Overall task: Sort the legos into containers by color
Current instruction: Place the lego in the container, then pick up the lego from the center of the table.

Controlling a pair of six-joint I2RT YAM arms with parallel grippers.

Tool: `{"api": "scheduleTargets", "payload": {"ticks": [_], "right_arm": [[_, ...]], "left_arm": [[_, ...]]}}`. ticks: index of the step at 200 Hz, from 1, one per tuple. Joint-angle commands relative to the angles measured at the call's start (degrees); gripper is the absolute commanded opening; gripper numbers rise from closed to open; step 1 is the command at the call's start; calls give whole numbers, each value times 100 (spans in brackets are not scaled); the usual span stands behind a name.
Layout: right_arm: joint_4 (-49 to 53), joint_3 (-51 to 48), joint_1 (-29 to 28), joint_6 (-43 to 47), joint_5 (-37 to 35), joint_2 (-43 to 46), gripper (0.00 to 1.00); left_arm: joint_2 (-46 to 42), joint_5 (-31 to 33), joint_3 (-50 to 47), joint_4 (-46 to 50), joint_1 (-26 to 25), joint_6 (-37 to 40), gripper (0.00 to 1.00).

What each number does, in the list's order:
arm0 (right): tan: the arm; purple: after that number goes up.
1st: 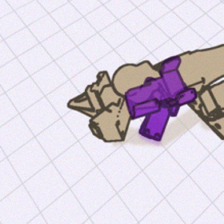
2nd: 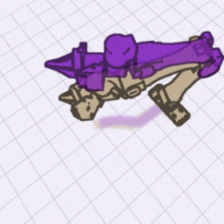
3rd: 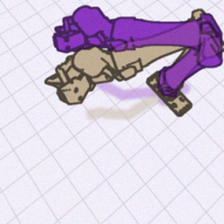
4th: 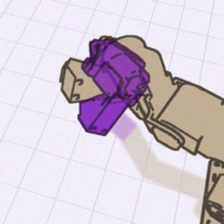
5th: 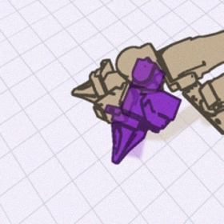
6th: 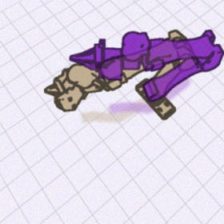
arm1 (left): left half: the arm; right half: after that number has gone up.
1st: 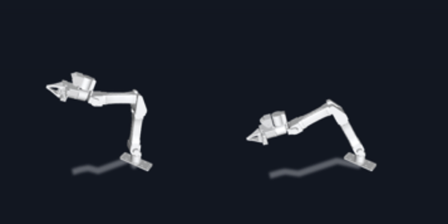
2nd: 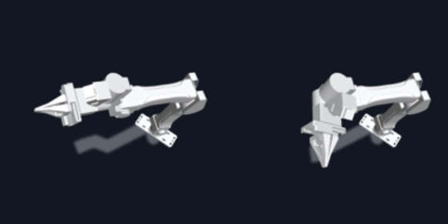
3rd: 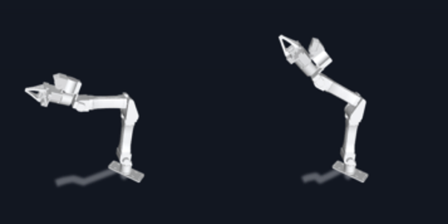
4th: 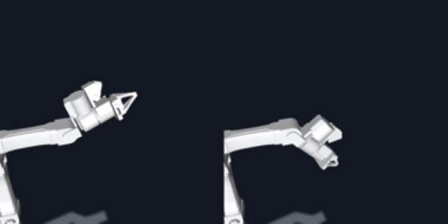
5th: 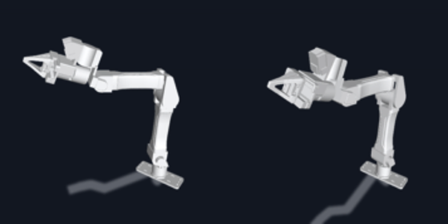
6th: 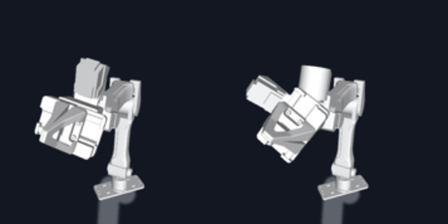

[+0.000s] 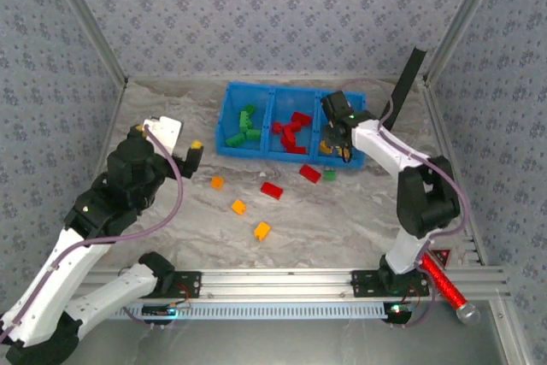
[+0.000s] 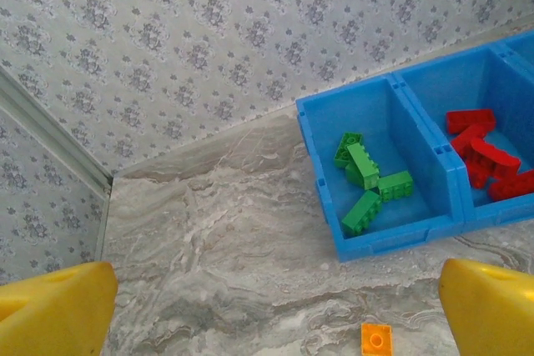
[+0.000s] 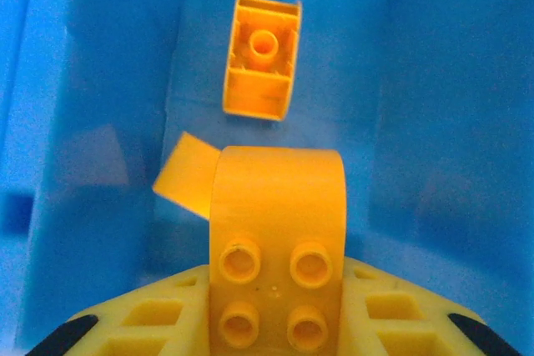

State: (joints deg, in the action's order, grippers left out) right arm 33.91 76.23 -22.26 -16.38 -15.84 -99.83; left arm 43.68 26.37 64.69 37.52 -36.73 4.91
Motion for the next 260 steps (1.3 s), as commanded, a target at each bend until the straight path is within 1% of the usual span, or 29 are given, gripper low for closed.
{"api": "scheduleTargets", "payload": {"ticks": [1,18,37,55,73,112,136,138,159,175,193,203,207,219,223,238,244,260], "right_arm": [[-122,346,128,179,218,-375,34],[-96,439,160,175,256,-547,38],[-69,428,163,154,282,-605,47],[-60,346,167,128,300,-526,55],[-68,202,161,83,300,-306,59],[-51,-377,62,-165,327,510,59],[-21,-740,-78,-366,318,1111,59],[-13,-899,-84,-388,318,1160,59],[27,-1348,-174,-619,364,1672,58],[28,-1645,-216,-807,511,2000,57],[226,-1918,-215,-1032,607,2244,58],[247,-2074,-214,-1154,577,2406,58],[262,-2134,-217,-1198,569,2476,58],[316,-2315,-193,-1351,524,2694,58],[355,-2377,-183,-1422,521,2793,58],[455,-2552,-127,-1625,524,3078,58],[507,-2616,-109,-1702,527,3204,58],[677,-2771,-33,-1911,537,3530,59]], "left_arm": [[35,-75,35,83,43,-31,99],[39,-78,35,111,69,-67,99],[40,-100,30,107,90,-127,99],[44,-153,7,247,98,-179,99],[70,-175,4,247,98,-206,99],[95,-282,-17,191,110,-290,99],[220,-312,-35,233,116,-475,99],[237,-316,-35,242,114,-498,99],[462,-543,-65,274,116,-867,98],[708,-712,-78,267,113,-1339,97],[1011,-1151,-187,177,84,-1849,96],[1178,-1300,-272,-118,-20,-2193,93],[1250,-1254,-307,-192,-100,-2333,91],[1485,-650,-388,-344,-535,-2828,87],[1583,-522,-410,-412,-729,-2905,87],[1977,-37,-407,-571,-1201,-3268,86],[2158,19,-381,-640,-1327,-3411,86],[2704,-127,-192,-711,-1534,-3882,82]]}}
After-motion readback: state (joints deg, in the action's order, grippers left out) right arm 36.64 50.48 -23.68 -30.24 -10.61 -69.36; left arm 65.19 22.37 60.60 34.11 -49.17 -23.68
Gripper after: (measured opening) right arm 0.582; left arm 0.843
